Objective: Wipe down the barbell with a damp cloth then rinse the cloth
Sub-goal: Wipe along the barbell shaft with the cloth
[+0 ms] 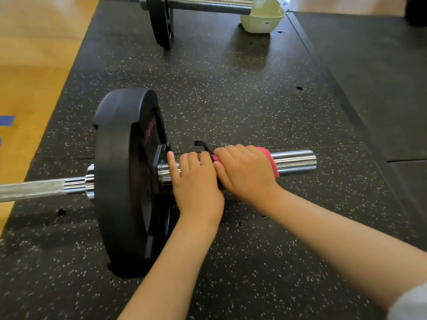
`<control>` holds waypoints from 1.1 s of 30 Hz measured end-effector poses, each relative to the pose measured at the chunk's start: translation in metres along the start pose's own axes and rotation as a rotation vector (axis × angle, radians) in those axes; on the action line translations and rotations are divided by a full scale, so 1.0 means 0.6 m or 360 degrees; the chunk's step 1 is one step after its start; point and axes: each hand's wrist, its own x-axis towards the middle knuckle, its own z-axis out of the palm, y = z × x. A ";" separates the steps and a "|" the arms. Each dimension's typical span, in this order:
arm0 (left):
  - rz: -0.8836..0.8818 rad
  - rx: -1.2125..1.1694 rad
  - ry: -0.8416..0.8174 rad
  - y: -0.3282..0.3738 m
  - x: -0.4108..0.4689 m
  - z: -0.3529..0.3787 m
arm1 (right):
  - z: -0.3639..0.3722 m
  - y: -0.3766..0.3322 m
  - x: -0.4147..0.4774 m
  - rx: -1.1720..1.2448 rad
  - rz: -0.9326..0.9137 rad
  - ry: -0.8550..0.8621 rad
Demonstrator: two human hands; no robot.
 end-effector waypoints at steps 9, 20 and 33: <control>0.0252 0.0136 -0.0139 0.045 0.003 0.016 | -0.040 0.155 -0.080 -0.0066 0.0371 -0.0032; 0.0101 -0.0150 0.0138 0.009 -0.017 0.022 | 0.001 -0.021 -0.018 0.0064 0.0179 0.0119; 0.0083 0.0171 -0.0154 0.043 -0.026 0.004 | -0.046 0.100 -0.064 -0.0010 0.0214 -0.0114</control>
